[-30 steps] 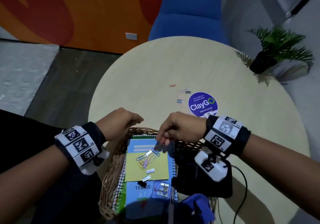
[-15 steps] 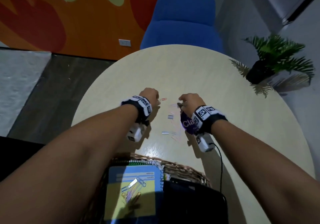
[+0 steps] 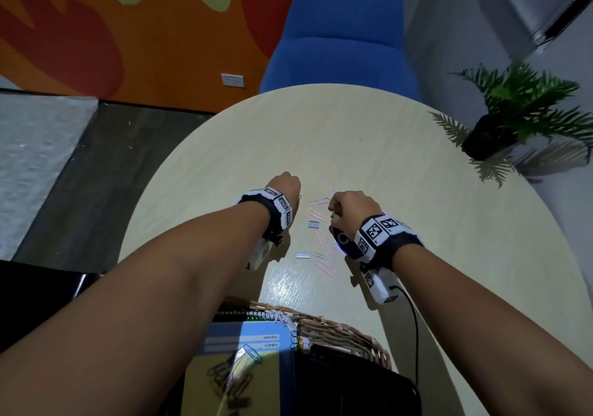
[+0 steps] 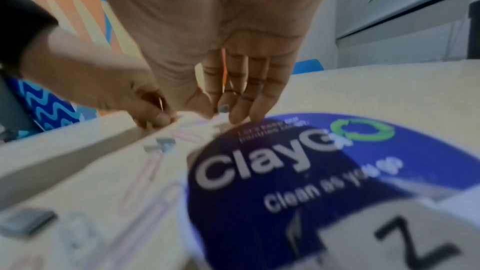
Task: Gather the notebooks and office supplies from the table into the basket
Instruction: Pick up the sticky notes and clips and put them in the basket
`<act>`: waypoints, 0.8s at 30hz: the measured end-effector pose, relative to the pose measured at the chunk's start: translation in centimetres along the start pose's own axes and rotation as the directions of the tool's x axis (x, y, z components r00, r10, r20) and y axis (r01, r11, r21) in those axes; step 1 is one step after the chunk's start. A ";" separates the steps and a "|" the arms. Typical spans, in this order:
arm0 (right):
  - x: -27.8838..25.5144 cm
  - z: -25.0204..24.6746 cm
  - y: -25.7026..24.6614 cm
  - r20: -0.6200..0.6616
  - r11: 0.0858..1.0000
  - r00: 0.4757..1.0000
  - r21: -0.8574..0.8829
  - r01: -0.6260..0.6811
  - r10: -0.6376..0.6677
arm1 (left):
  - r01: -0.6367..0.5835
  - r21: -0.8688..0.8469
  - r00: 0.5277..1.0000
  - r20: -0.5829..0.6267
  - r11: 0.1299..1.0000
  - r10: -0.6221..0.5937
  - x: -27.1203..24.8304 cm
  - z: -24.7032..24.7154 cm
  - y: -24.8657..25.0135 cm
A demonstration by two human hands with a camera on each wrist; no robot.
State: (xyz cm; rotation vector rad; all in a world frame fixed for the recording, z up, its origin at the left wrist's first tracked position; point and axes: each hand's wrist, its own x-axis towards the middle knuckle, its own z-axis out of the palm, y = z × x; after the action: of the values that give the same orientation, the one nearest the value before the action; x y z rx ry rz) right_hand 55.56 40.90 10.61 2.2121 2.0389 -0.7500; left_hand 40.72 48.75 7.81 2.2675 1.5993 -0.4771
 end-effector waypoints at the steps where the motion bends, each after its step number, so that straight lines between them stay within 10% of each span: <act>1: -0.5 -0.5 -0.2 0.021 1.000 1.000 0.026 0.007 -0.008 | -0.006 0.009 0.999 0.035 1.000 0.006 -0.5 0.0 -0.3; 6: -5.1 -4.5 -2.8 0.106 0.959 0.972 0.217 0.182 -0.208 | -0.021 -0.029 0.997 0.070 0.999 0.023 -4.8 -2.7 -2.2; 16: -17.8 -3.2 -10.3 0.406 0.834 0.728 0.259 0.487 -0.552 | -0.298 -0.327 0.951 -0.183 0.897 0.249 -22.5 -4.7 -5.7; 24: -15.6 -3.6 -7.9 0.342 0.932 0.892 -0.104 0.347 -0.294 | -0.249 -0.455 0.968 -0.150 0.855 0.202 -31.3 2.7 -7.4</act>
State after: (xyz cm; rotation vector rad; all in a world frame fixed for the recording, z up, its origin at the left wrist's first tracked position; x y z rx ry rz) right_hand 48.87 28.70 21.85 1.5608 2.2230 -0.8657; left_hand 23.64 23.76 18.89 2.0784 1.2855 0.0844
